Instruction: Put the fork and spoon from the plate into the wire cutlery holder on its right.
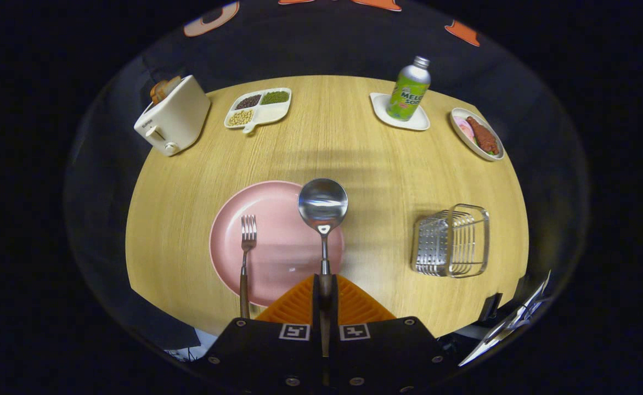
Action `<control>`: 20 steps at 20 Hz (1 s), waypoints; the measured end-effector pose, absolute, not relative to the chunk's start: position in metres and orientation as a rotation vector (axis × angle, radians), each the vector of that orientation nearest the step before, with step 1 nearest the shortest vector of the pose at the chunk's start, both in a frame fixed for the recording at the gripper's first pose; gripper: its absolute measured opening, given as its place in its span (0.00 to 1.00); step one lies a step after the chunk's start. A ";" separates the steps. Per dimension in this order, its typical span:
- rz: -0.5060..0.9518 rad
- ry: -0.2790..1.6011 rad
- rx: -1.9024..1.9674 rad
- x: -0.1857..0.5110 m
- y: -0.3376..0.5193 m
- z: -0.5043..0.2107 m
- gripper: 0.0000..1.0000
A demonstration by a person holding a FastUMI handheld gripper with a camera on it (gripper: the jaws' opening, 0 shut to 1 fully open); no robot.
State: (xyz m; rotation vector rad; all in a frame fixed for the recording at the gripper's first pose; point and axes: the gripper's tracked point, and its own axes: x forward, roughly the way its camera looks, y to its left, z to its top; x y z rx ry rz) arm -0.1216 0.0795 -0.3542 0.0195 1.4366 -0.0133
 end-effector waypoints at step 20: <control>-0.078 1.560 0.000 -0.141 -0.089 -0.350 0.07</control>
